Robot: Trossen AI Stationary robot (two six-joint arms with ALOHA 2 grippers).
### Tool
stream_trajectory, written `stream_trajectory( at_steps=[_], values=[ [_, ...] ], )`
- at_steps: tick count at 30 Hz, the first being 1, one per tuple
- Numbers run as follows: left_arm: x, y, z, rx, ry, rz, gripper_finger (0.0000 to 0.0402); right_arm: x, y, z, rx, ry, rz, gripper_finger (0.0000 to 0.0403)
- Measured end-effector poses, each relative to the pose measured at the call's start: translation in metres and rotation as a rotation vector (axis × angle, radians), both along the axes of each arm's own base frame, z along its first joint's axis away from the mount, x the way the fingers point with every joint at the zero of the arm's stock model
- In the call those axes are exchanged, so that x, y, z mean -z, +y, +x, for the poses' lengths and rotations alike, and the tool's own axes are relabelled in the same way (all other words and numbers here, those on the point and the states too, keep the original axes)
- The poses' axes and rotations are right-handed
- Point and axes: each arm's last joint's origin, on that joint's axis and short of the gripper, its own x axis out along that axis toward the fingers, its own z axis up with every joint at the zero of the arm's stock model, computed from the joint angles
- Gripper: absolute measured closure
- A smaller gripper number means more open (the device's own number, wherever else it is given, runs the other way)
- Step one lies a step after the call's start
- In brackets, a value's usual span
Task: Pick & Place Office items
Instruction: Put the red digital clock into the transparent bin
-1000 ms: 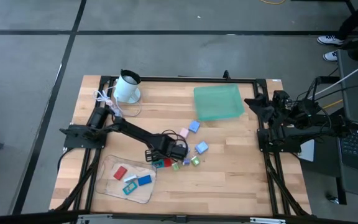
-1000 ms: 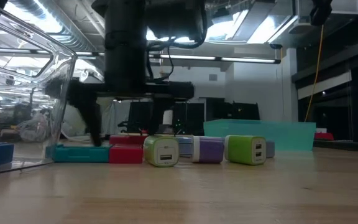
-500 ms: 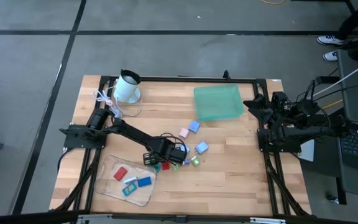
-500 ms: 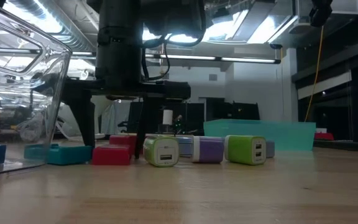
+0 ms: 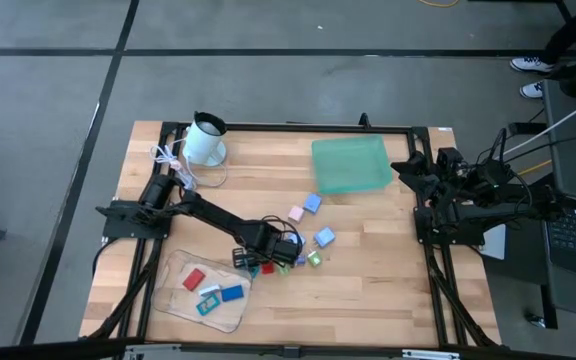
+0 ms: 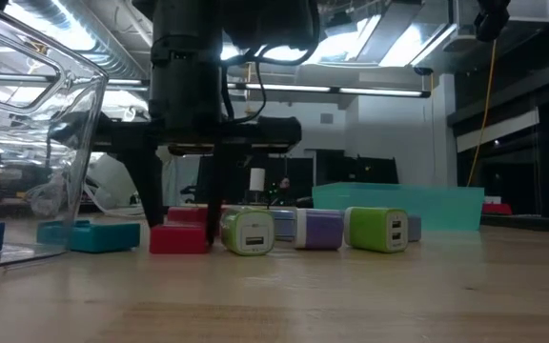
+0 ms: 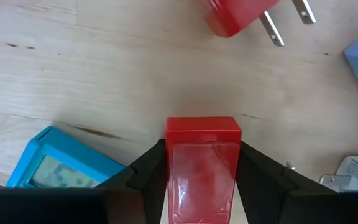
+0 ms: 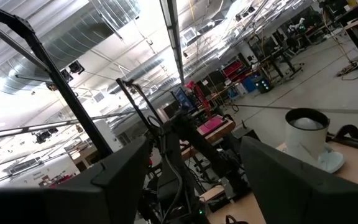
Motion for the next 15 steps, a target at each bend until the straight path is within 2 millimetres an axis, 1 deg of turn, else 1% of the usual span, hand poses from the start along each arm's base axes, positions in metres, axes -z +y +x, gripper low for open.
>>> stream_trajectory(
  at_steps=[5,7,8,11,15],
  values=[
    [-0.001,0.003,0.002,0.022,-0.021,0.034,0.0249,0.000,0.000,0.000,0.000,0.000,0.000,0.0142],
    [-0.004,0.005,0.004,0.023,-0.056,0.079,0.0249,0.000,0.000,0.000,0.001,0.000,0.000,0.0142],
    [-0.007,0.007,0.005,0.022,-0.086,0.130,0.0249,0.000,0.000,0.000,0.003,0.000,0.000,0.0142],
    [-0.024,0.018,0.006,0.000,-0.152,0.272,0.0249,0.000,0.000,0.000,0.005,0.001,-0.003,0.0142],
    [-0.050,0.030,0.002,0.036,-0.216,0.374,0.0249,0.000,0.000,0.000,0.013,0.001,-0.001,0.0142]
  ],
)
